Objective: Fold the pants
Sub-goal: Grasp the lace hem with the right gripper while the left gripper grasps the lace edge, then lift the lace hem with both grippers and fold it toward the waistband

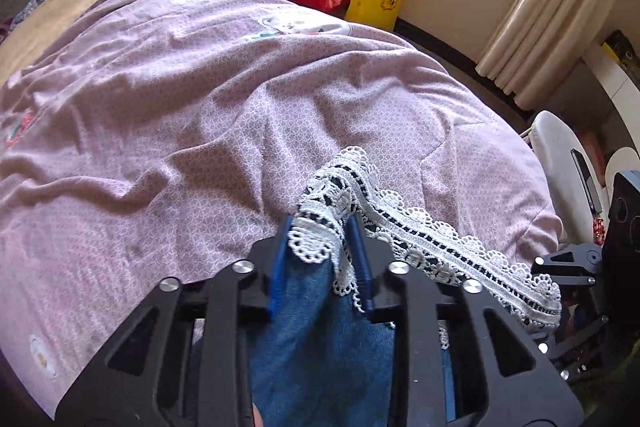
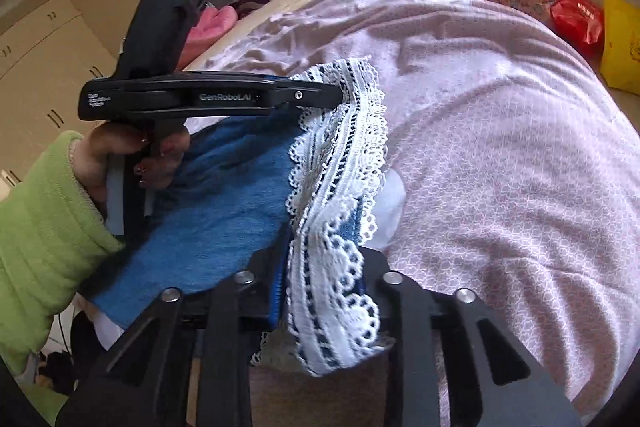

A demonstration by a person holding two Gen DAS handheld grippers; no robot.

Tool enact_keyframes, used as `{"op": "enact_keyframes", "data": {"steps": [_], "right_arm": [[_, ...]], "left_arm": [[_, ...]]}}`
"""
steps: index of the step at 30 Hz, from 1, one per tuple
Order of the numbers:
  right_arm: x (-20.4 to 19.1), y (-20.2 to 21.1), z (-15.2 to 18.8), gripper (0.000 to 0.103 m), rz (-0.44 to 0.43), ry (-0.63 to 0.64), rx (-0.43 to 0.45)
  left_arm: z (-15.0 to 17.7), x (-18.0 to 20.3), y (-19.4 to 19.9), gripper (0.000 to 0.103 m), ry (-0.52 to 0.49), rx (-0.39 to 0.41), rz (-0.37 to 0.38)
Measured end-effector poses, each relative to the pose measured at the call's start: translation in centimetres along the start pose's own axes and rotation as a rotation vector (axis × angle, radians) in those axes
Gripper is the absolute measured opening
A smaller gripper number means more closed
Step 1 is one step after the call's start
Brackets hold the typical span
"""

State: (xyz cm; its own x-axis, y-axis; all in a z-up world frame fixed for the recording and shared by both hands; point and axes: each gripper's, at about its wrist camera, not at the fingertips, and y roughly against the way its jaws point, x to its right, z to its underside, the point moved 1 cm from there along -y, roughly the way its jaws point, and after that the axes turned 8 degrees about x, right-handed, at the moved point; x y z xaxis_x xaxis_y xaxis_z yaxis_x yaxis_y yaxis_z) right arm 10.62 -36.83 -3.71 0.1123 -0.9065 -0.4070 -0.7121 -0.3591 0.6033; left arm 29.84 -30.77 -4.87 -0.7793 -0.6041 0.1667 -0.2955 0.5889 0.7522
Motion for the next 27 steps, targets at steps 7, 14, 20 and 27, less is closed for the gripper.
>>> {"op": "enact_keyframes", "data": {"steps": [7,14,20,27], "right_arm": [[-2.0,2.3,-0.8,0.022,0.006,0.047,0.063],[-7.2,4.4,-2.2,0.022,0.021,0.193,0.124],[-13.0,4.1,-2.2,0.022,0.011,0.366,0.132],[-19.3,-0.1,1.1,0.022,-0.055,0.524,0.026]], "left_arm": [[-0.4,-1.0,3.5,0.013,0.063,0.109,0.060],[0.1,-2.7,9.2,0.013,0.126,0.248,0.108],[2.6,-5.6,13.8,0.013,0.202,0.333,0.101],[7.8,-9.2,16.4,0.013,0.301,0.300,0.036]]}}
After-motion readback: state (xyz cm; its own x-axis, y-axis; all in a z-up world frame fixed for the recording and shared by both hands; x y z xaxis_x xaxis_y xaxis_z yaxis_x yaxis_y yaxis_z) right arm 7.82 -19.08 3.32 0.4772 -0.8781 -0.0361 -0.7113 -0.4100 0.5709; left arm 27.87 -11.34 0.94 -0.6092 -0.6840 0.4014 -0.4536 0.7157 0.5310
